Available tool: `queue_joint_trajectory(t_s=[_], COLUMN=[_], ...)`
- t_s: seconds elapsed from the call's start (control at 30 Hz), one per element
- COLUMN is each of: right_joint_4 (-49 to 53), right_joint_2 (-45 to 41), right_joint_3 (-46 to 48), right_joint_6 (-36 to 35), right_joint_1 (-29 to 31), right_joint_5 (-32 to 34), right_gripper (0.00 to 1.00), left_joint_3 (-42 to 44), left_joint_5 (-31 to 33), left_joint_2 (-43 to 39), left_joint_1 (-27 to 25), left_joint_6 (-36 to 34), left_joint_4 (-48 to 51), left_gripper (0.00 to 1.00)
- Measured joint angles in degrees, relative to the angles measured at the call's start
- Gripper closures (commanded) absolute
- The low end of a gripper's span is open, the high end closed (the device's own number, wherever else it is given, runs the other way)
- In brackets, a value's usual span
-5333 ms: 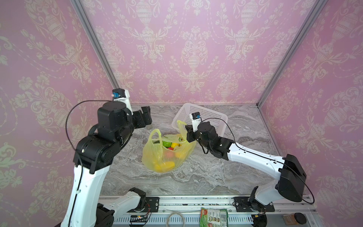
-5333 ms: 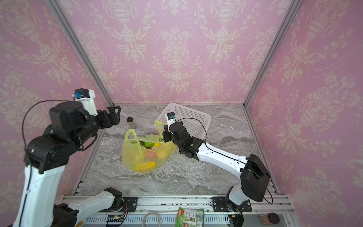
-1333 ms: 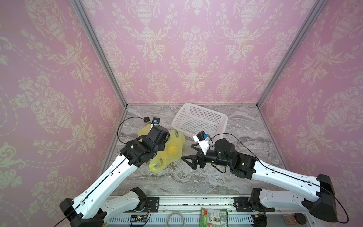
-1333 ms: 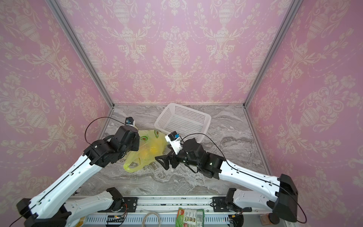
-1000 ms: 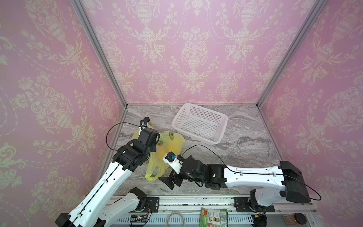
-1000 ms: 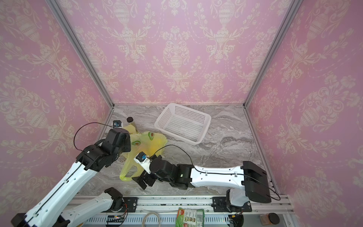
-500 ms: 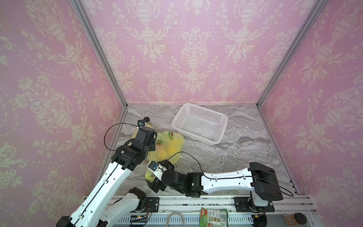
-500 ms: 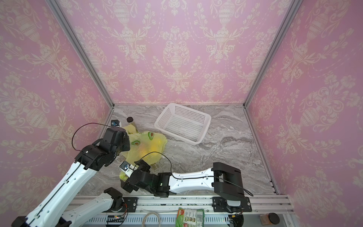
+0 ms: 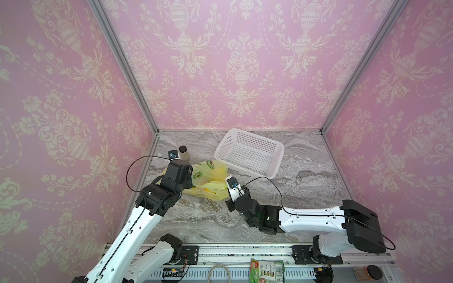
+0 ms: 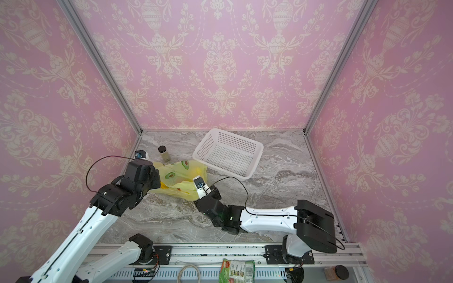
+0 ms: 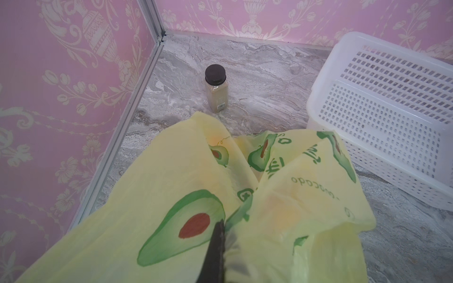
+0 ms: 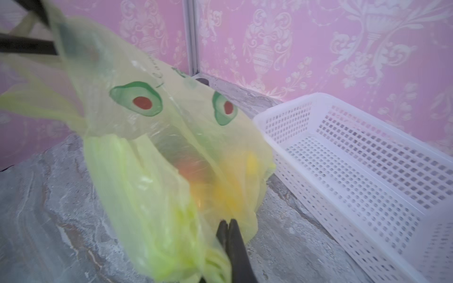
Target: Untie the knot of the plastic bag and take out the fruit
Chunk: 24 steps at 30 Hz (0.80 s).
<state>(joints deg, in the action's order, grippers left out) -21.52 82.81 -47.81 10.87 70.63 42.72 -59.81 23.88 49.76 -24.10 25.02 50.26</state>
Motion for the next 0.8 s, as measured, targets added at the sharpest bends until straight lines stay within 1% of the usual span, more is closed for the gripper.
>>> queue_joint_trajectory(t_s=[0.13,0.23,0.3,0.33,0.37,0.47,0.53,0.57,0.67,0.8], right_joint_4=[-2.4,-2.9,-2.9,-3.1,-3.1,-1.7,-0.8,-0.7,-0.4,0.1], right_joint_2=[-6.4,-8.4,-8.6,-8.6,-8.8,-10.3,-12.5,-13.9,-17.4,-19.7], right_joint_3=[5.6,7.7,7.8,7.9,8.1,8.3,8.3,8.3,8.2,7.6], right_joint_6=[0.1,-0.1,-0.2,-0.2,-0.3,-1.2,-2.7,-4.3,-9.3,-14.4], right_joint_1=[-2.3,-2.6,-2.7,-2.7,-2.7,-2.5,-1.7,-0.4,4.8,10.5], right_joint_5=[1.6,2.1,2.8,3.4,4.0,5.1,5.4,5.6,4.3,1.6], right_gripper=[1.0,1.0,0.88,0.76,0.6,0.35,0.2,0.15,0.08,0.05], left_joint_3=[1.2,1.5,2.1,2.4,2.6,3.0,3.0,3.0,3.0,1.9], left_joint_5=[-2.7,-5.5,-7.2,-8.3,-9.3,-12.1,-13.1,-13.3,-13.8,-14.2], left_joint_2=[-1.4,-0.8,-0.1,0.2,0.5,1.6,2.2,2.6,3.9,6.1], left_joint_1=[0.0,0.0,0.0,0.0,0.0,0.0,0.0,0.0,0.0,0.0], left_joint_6=[0.0,0.1,0.4,0.5,0.5,0.6,0.6,0.6,0.6,0.6], left_joint_4=[-0.1,-1.1,-1.9,-2.5,-3.1,-4.3,-5.0,-5.3,-6.1,-6.3], left_gripper=[1.0,1.0,1.0,1.0,1.0,1.0,1.0,1.0,1.0,1.0])
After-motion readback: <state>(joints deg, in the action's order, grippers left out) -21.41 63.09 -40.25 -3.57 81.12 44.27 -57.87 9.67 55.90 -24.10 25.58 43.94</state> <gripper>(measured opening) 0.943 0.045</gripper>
